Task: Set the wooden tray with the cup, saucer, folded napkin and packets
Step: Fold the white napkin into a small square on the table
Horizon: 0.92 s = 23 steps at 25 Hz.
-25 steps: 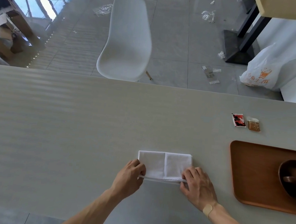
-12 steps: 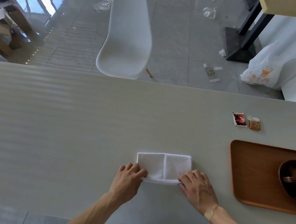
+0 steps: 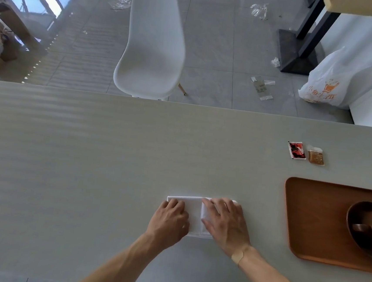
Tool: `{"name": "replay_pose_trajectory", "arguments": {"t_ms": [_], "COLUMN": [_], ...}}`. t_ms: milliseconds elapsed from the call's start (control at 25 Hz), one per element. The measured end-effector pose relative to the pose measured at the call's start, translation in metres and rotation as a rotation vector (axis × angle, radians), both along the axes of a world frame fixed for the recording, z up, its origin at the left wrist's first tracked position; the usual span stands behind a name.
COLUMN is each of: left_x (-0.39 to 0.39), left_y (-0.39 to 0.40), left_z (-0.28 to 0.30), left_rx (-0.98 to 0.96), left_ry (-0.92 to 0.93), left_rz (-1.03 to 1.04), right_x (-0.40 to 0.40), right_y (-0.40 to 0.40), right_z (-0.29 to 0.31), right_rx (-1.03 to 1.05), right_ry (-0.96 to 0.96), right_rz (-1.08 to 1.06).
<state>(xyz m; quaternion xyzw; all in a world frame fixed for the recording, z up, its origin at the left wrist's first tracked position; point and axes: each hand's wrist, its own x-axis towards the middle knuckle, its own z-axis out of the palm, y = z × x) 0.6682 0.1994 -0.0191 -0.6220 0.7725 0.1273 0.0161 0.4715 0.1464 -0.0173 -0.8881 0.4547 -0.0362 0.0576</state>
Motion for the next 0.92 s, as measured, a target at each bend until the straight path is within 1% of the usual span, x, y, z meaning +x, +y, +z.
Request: {"name": "replay_pose_trajectory", "arguments": {"t_ms": [120,280,360,480,680,800,920], "left_x": [-0.002,-0.017,-0.027,-0.027,-0.025,-0.02,0.007], "left_y": [0.001,0.0,0.003,0.01,0.011,0.013,0.019], "left_z": [-0.005,-0.013,-0.019,-0.03,-0.042,-0.046,-0.05], "left_rx": [-0.021,-0.023,-0.019,-0.016,0.012,0.019,0.019], "left_ry": [0.066,0.161,0.19,0.249,0.192,0.15,0.088], "left_rz": [-0.01,0.042,0.044,0.074,0.026,0.091,0.161], "right_x": [0.008,0.005,0.005,0.007,0.003,0.0,-0.02], "right_y": [0.005,0.016,0.017,0.018,0.015,0.014,0.012], "right_z": [-0.016,-0.031,-0.035,-0.039,-0.046,-0.049,-0.046], "right_rx": [0.113,0.245,0.265,0.249,0.223,0.213,0.216], "right_ry": [0.093,0.162,0.194,0.163,0.14,0.111,0.103], "right_rz": [0.018,-0.028,-0.049,-0.057,-0.034,-0.026,-0.13]}}
